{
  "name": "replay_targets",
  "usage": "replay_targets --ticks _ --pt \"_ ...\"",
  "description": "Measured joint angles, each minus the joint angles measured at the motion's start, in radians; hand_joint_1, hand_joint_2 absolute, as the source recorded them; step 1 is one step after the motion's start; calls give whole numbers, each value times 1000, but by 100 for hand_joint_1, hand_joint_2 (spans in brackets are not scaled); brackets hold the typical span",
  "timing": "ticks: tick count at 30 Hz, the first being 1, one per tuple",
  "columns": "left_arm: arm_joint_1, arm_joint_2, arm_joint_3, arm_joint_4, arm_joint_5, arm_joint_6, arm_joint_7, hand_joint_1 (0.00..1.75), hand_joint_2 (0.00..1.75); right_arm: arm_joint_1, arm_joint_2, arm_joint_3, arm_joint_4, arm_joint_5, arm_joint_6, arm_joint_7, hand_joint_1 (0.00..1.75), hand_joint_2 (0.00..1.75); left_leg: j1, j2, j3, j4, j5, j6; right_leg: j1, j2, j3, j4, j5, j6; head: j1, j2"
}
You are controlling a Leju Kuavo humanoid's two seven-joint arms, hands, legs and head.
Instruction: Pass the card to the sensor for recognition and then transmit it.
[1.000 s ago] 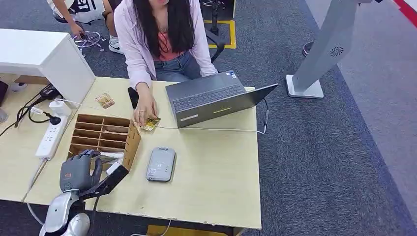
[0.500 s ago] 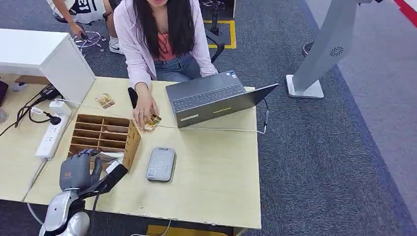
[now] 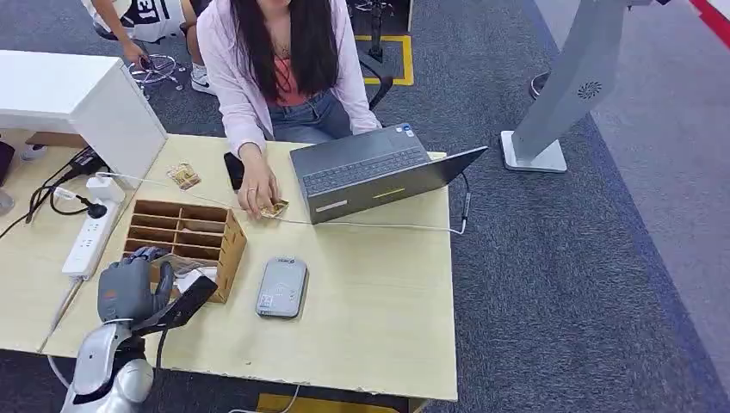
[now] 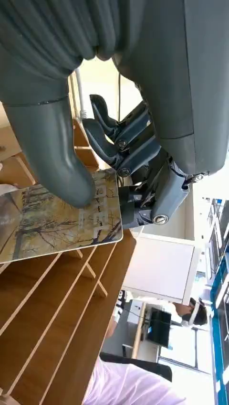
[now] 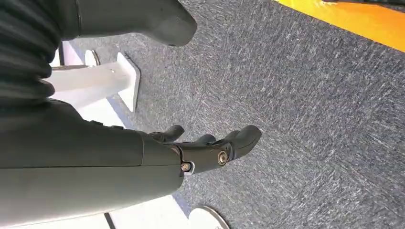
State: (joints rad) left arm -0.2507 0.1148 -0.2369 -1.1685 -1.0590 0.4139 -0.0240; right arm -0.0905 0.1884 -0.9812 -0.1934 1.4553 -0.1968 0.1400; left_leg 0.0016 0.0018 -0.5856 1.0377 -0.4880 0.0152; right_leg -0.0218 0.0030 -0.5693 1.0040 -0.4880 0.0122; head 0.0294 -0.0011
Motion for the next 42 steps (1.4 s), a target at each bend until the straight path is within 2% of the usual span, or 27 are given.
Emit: replay_targets --ticks 6,8,12,14,17,22,32,42 --pt "-2 0 0 0 3 3 -7 175 175 0 0 0 0 0 0 0 0 175 0 0 0 0 0 0 0 0 0 0 0 0 0 0" --pt "-27 2 0 -1 16 58 -76 175 175 0 0 0 0 -2 0 -9 0 175 0 -1 0 1 1 0 0 -1 -1 0 0 0 0 0" --pt "-197 4 0 -8 37 -65 -35 175 175 -5 0 0 0 -2 -1 -9 0 175 0 -4 -2 1 3 -1 1 -4 -1 0 2 0 1 0" --pt "-282 8 -1 -11 42 -92 -29 175 175 -6 0 0 0 0 0 -9 0 175 0 -2 -2 1 3 -1 0 -3 -1 0 4 0 0 0" --pt "-372 8 -3 -7 44 -94 -7 175 175 -6 1 1 1 13 3 -9 0 175 0 -1 -2 1 4 -1 1 -2 -2 0 4 -1 0 0" --pt "-540 13 -3 97 37 -66 0 175 175 -8 2 10 1 27 12 -15 0 175 0 -1 -2 1 4 -1 1 -2 -1 1 4 -1 0 0" --pt "-725 11 -3 301 4 -46 8 175 175 -8 2 26 1 51 19 -8 0 175 0 -1 -2 1 4 -1 1 -1 -2 1 4 -1 0 0" --pt "-790 3 -3 398 -6 -37 8 175 175 -8 2 33 1 52 19 -7 0 175 0 -1 -2 1 4 -1 1 0 -2 1 4 -1 0 0"
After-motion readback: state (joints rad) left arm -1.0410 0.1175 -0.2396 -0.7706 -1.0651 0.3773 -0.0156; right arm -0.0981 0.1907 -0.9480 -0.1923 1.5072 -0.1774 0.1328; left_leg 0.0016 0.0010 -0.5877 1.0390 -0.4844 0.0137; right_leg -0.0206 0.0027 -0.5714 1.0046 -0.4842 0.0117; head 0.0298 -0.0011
